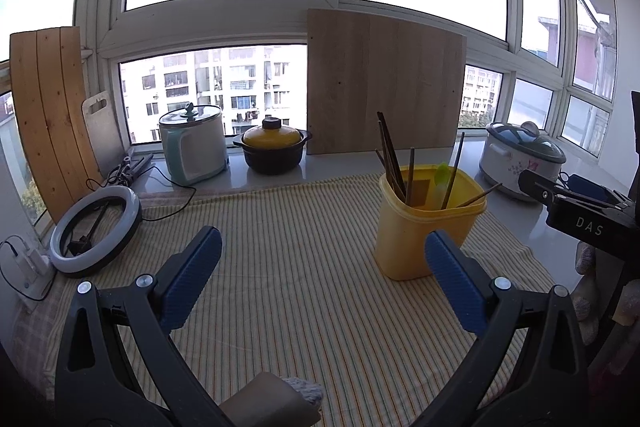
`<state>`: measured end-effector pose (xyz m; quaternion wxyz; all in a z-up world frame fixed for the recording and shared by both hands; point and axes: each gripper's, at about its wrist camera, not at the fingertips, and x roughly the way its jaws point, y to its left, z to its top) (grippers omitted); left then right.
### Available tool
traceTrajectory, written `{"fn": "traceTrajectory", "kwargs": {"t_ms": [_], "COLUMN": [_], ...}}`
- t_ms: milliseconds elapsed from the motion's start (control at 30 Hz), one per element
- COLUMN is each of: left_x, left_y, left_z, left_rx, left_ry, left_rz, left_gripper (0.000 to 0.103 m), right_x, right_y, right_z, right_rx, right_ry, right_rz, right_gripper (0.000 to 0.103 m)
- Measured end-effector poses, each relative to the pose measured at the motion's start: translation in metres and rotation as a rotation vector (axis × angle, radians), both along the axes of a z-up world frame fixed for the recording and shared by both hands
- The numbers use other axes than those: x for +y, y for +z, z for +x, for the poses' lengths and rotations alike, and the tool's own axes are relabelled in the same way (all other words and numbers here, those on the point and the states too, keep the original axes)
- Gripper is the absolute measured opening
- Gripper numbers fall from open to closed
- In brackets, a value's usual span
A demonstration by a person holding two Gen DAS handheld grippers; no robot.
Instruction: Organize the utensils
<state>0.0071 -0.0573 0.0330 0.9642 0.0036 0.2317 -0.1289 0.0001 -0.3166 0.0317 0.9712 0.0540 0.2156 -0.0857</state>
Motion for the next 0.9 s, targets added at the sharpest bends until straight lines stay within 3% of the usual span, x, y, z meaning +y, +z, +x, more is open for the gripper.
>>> {"fn": "traceTrajectory", "kwargs": {"t_ms": [900], "left_x": [0.0047], "left_y": [-0.0045], "left_z": [-0.0031], "left_rx": [-0.001], "left_ry": [0.020], "left_rz": [-0.008], "left_gripper": [0.103], "right_x": [0.0013], "right_y": [-0.0054], "right_z": [-0.0011], "right_rx": [0.011], "right_ry": [-0.005], "right_rz": [0.026], "right_gripper": [0.103]}}
